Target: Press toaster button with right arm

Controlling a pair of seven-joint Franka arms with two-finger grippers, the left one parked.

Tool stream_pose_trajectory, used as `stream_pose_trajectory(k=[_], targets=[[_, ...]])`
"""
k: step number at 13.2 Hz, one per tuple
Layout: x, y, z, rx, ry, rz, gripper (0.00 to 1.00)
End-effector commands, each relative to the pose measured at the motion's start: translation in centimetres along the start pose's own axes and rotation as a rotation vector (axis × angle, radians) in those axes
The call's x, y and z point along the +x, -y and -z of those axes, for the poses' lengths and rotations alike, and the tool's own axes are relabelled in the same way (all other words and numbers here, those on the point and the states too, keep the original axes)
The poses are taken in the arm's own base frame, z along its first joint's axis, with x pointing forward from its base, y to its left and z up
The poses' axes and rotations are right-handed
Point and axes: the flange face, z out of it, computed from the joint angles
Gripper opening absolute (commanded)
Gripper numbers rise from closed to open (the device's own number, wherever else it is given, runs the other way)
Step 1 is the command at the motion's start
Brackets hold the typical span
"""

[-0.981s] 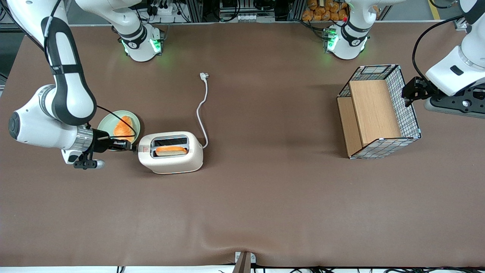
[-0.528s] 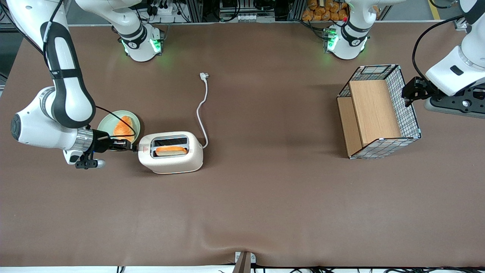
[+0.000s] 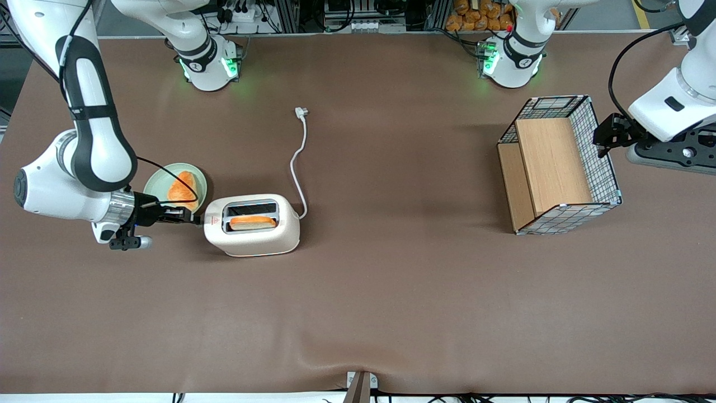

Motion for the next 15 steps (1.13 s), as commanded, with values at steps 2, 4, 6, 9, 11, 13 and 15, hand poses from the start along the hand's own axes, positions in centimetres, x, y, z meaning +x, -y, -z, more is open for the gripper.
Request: stream_pose_trajectory(k=[2, 4, 6, 9, 11, 13, 15], targets=[[0.2, -0.6, -0.9, 0.042, -0.016, 0.002, 0.00], [0.2, -1.0, -1.2, 0.045, -0.013, -0.006, 0.00], [0.3, -1.3, -1.7, 0.041, -0.009, -0.009, 0.00], [0.5, -2.0, -2.8, 0.066, -0.008, -0.027, 0.00], [0.5, -2.4, -3.9, 0.103, -0.013, 0.002, 0.00], [0.6, -3.1, -4.3, 0.116, -0.019, -0.006, 0.00], [0.7, -3.8, -5.1, 0.137, -0.022, -0.006, 0.00]])
